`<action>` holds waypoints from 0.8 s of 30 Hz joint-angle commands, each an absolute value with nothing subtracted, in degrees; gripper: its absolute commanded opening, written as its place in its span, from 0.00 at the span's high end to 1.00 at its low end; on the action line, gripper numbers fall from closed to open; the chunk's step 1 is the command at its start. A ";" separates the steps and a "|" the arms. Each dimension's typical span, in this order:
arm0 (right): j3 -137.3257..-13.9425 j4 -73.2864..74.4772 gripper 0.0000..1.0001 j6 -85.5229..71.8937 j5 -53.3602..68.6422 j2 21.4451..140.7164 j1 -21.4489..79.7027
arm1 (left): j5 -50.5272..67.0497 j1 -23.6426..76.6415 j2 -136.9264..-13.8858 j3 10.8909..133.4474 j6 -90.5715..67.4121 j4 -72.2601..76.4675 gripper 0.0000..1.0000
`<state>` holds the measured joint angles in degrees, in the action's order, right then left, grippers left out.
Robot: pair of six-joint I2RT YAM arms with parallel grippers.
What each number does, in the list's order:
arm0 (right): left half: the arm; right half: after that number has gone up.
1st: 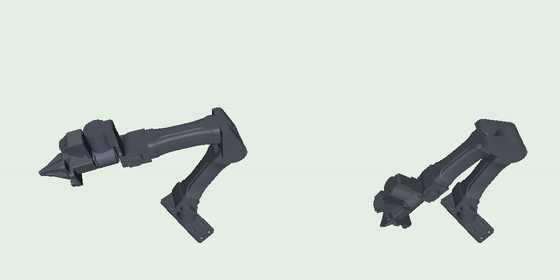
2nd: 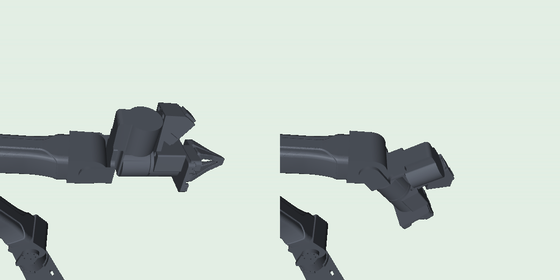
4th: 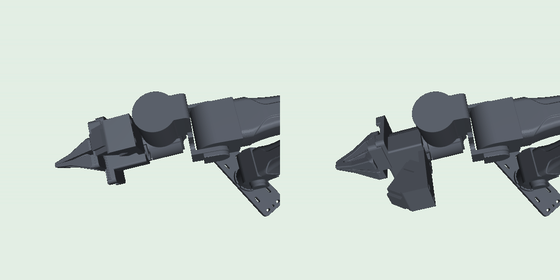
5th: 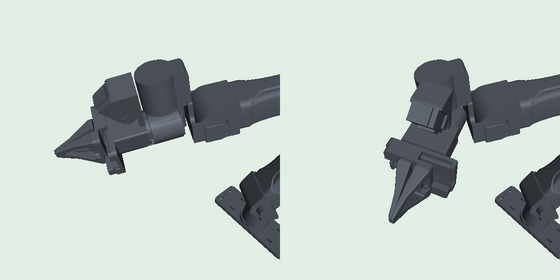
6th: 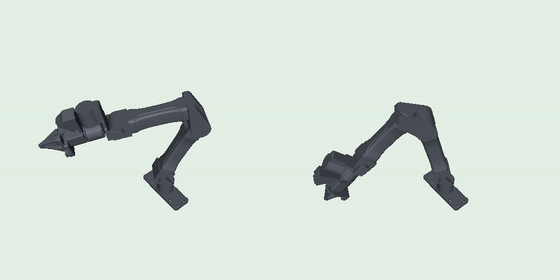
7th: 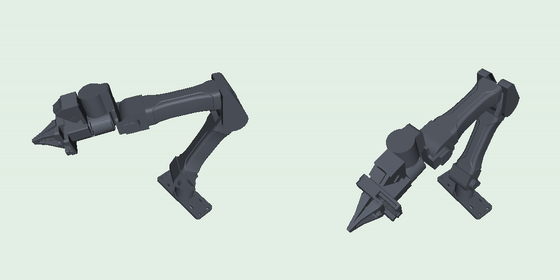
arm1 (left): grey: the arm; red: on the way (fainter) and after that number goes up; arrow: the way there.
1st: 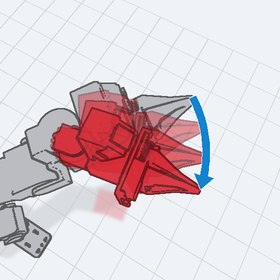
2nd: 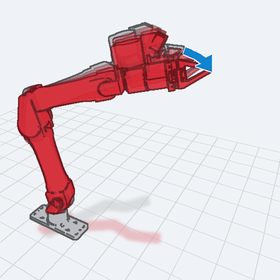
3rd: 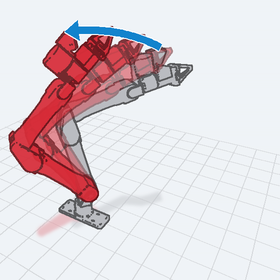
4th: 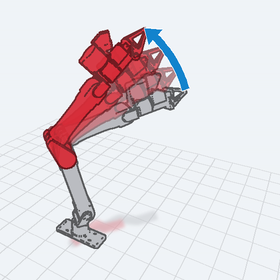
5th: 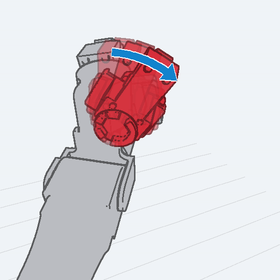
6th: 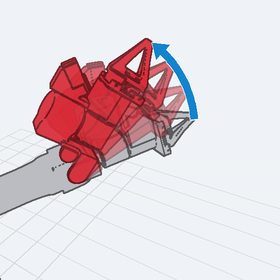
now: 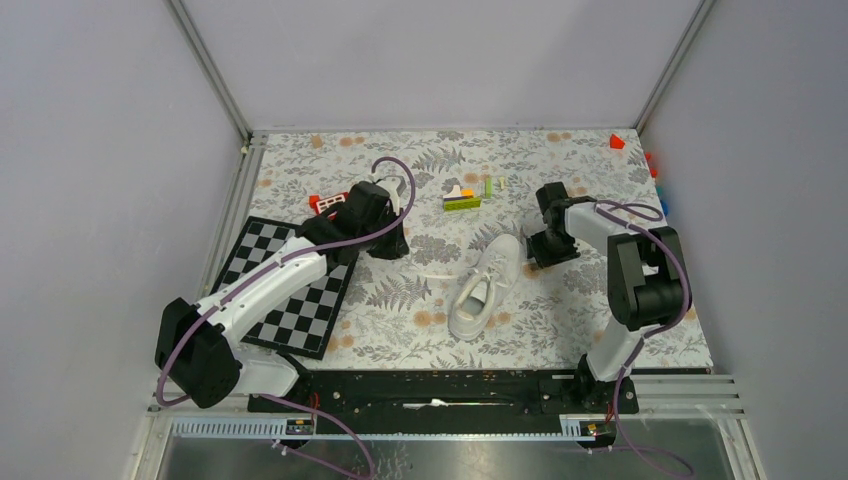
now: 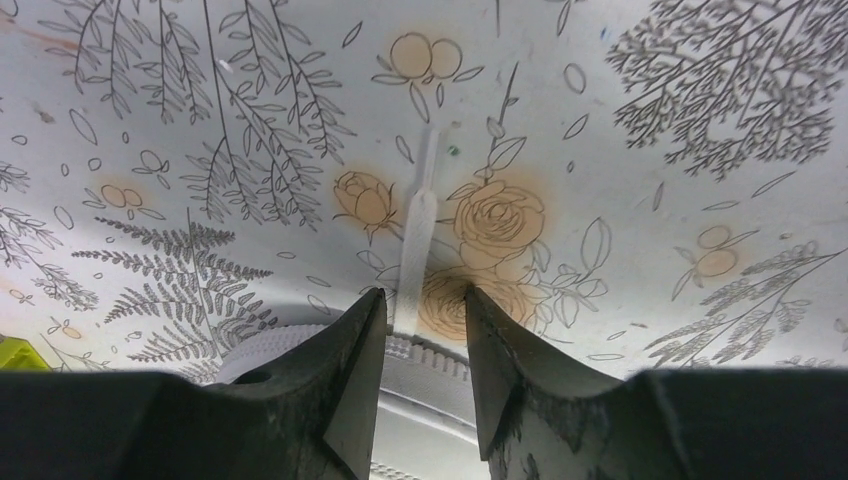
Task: Tie the shoes
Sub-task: Pick up the shoelace at the center of the board.
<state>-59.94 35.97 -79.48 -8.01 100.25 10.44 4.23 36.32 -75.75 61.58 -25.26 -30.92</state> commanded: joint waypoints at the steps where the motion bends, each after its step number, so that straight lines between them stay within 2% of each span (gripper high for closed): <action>1: -60.15 35.98 0.59 -84.64 -8.37 103.54 12.10 | 5.85 36.03 -74.03 61.38 -24.40 -30.32 1.00; 5: -60.21 36.12 0.64 -85.45 -9.82 104.15 12.65 | 5.78 36.02 -73.68 61.23 -24.26 -30.32 1.00; 8: -61.25 36.22 0.78 -85.61 -10.19 104.83 12.77 | 6.03 36.02 -73.61 61.32 -24.26 -30.32 1.00; 10: -62.15 36.21 0.95 -85.33 -10.20 105.54 12.87 | 6.02 36.03 -73.49 61.19 -24.26 -30.30 1.00; 11: -62.60 36.22 1.00 -85.13 -10.20 105.86 12.84 | 6.00 35.99 -73.40 61.18 -24.24 -30.40 1.00; 24: -76.43 33.15 1.00 -71.68 -10.99 110.03 12.92 | 6.27 36.03 -73.84 61.02 -24.50 -30.19 1.00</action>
